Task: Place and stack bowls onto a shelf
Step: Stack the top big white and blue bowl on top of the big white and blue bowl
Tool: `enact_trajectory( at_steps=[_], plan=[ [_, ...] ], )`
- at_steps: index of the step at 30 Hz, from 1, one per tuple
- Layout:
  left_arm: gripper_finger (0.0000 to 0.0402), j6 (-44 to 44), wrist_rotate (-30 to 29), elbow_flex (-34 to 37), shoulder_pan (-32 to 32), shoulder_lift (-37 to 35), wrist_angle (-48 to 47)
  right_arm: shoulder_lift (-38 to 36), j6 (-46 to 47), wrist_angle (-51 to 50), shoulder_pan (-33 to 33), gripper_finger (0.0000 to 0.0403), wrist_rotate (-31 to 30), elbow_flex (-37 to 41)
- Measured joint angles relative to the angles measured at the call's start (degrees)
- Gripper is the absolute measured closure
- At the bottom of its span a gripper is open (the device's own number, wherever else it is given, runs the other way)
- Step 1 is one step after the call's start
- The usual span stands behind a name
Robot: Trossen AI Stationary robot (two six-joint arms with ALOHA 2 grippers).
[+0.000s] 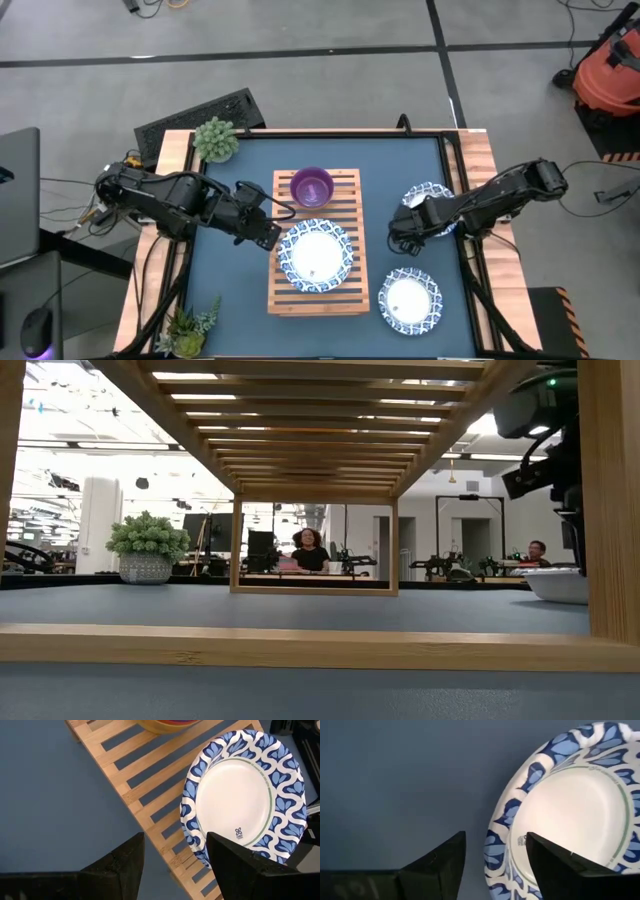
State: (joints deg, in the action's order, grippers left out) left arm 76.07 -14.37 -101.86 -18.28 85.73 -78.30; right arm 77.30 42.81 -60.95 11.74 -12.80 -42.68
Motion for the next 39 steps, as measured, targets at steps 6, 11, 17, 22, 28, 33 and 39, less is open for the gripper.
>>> enact_trajectory(
  at_steps=[6,11,17,22,28,33,39],
  plan=[
    [0.0205,0.0,0.0,0.0,0.0,0.0,0.1,2.9,-2.1,-0.1,-0.4,0.0155,-0.4,0.0],
    [0.0205,0.0,0.0,0.0,0.0,0.0,0.3,5.6,-2.1,-0.9,-0.4,0.0196,-0.4,0.0],
    [0.0205,0.0,-0.1,0.0,0.0,0.0,0.6,6.2,-1.3,-2.0,-0.3,0.0316,-0.5,0.0],
    [0.0205,-0.1,-1.4,0.0,0.0,0.0,2.0,3.7,-1.3,-2.9,-0.1,0.0383,-0.9,-0.9],
    [0.0205,0.1,-1.7,0.0,0.0,0.0,2.8,-0.2,-1.3,-10.8,-0.1,0.0376,-6.2,-7.9],
    [0.0205,0.8,-2.5,0.0,0.0,0.0,3.2,-3.2,-3.4,-18.4,0.4,0.0382,-13.1,-17.3],
    [0.0205,1.1,-2.8,0.0,0.0,0.0,9.1,-4.6,-12.6,-22.6,2.7,0.0382,-20.8,-30.3]
  ],
)
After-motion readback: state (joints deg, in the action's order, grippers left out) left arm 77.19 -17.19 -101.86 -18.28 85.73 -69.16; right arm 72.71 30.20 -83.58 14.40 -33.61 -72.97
